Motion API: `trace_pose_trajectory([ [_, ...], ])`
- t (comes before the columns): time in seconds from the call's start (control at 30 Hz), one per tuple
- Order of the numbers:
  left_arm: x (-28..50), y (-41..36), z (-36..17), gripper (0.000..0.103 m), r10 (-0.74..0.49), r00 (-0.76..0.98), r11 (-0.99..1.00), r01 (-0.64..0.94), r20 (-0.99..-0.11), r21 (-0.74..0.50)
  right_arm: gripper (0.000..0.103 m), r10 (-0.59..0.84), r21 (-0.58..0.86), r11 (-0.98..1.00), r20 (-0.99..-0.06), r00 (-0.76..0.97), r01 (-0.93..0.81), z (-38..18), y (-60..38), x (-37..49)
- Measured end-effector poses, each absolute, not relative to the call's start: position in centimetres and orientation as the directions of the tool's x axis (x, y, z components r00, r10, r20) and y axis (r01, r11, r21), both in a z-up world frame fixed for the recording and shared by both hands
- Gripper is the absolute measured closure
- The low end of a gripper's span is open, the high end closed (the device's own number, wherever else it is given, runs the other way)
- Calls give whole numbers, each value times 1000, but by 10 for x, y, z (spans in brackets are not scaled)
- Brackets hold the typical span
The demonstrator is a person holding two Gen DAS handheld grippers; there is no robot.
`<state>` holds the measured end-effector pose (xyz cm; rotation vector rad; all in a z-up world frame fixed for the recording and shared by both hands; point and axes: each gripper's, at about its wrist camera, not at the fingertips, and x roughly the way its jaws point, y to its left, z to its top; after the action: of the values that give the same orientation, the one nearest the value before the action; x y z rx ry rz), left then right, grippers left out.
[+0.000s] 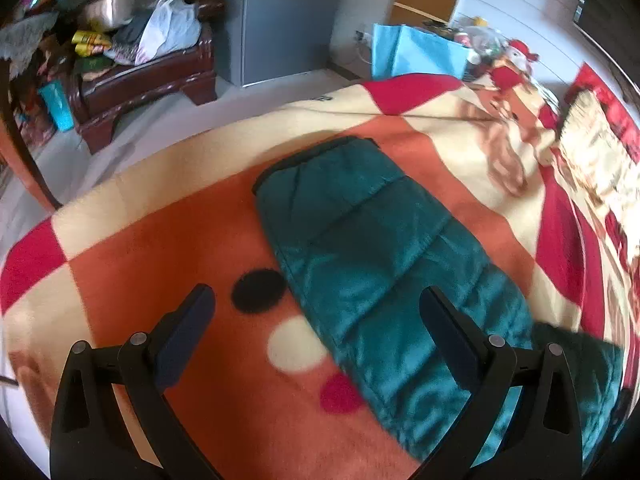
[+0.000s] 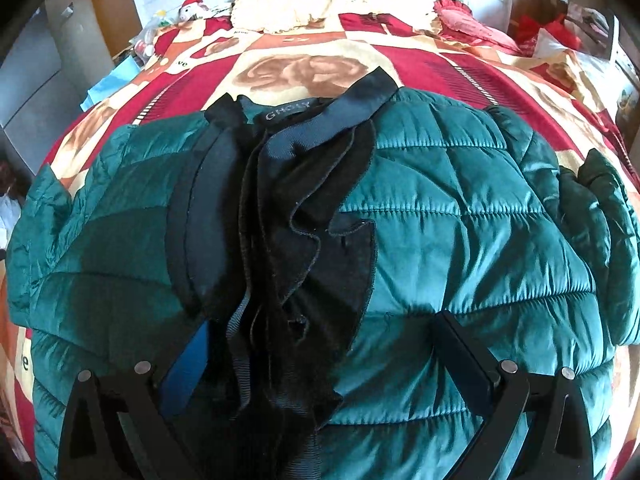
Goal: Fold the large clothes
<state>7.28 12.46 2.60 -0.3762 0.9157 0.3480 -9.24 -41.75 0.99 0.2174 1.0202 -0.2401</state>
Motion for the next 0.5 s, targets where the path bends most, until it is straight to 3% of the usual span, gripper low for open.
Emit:
trace_pose_trajectory([
  [0.2,95,136,9,1,93,547,853,-475,-832,-217,0,-101,67,953,-847,522,294,9,-417,-94],
  [0.27,98,134,10,5,92,579,855,-463,-810,-234,0,-102,65,954,-846,523,291,9,-417,-95],
  [0.3,101,131,11,12,90,587,861,-452,-804,-234,0,-101,64,955,-846,524,288,9,-416,-95],
  [0.33,103,130,11,31,81,594,867,-437,-800,-237,0,-100,64,956,-845,525,286,9,-416,-95],
  [0.4,109,125,12,51,68,603,887,-401,-795,-228,0,-96,70,956,-843,529,285,10,-417,-96],
  [0.43,110,125,13,67,55,609,891,-387,-792,-235,0,-94,73,956,-842,532,284,11,-417,-97],
  [0.5,109,129,13,83,-19,619,878,-365,-785,-310,0,-89,80,955,-841,534,285,11,-418,-98],
])
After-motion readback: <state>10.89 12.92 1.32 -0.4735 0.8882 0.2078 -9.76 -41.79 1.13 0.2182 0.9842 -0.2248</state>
